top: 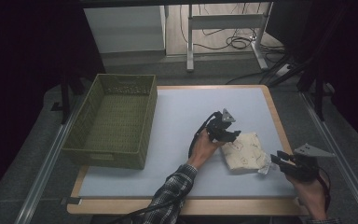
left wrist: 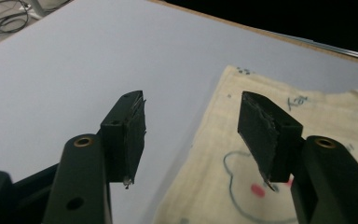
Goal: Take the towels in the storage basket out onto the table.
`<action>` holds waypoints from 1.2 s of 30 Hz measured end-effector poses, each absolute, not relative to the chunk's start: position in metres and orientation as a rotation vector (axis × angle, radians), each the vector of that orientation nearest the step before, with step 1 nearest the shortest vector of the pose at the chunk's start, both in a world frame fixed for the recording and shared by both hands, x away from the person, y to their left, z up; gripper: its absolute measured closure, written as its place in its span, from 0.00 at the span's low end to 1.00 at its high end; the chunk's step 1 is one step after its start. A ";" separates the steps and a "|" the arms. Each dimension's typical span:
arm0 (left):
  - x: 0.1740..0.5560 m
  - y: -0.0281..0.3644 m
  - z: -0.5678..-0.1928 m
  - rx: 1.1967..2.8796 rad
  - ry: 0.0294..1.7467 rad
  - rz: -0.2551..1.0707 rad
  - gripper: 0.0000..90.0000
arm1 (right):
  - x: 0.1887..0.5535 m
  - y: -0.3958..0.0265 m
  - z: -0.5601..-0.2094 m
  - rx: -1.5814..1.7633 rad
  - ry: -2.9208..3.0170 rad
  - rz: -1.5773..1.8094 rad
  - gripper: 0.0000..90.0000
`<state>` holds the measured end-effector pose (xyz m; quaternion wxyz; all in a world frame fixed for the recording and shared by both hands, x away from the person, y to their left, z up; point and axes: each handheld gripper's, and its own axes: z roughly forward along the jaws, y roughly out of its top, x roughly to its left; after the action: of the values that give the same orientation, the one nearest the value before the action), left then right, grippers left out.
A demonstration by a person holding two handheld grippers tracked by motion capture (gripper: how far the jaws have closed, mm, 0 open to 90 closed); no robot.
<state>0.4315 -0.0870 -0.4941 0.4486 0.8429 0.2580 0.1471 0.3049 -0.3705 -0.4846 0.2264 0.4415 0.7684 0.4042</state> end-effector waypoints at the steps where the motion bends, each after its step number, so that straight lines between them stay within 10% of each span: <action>1: 0.431 -0.085 -0.495 2.087 0.641 0.368 0.45 | 0.308 -0.367 -0.483 1.211 2.126 1.119 0.72; 13: 0.419 -0.054 -0.507 2.074 0.695 0.398 0.33 | 0.361 -0.329 -0.508 1.245 2.226 1.021 0.74; 20: 0.418 -0.044 -0.507 2.056 0.717 0.392 0.32 | 0.362 -0.324 -0.511 1.230 2.241 0.961 0.99; 31: 0.417 -0.050 -0.505 2.059 0.704 0.387 0.33 | 0.362 -0.340 -0.508 1.257 2.192 0.972 0.97; 36: 0.420 -0.053 -0.509 2.084 0.714 0.364 0.37 | 0.351 -0.342 -0.502 1.247 2.169 1.003 0.78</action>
<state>0.4204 -0.0534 -0.5085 0.4391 0.8385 0.2873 0.1466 0.3513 -0.3423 -0.5024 0.2211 0.4512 0.7848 0.3629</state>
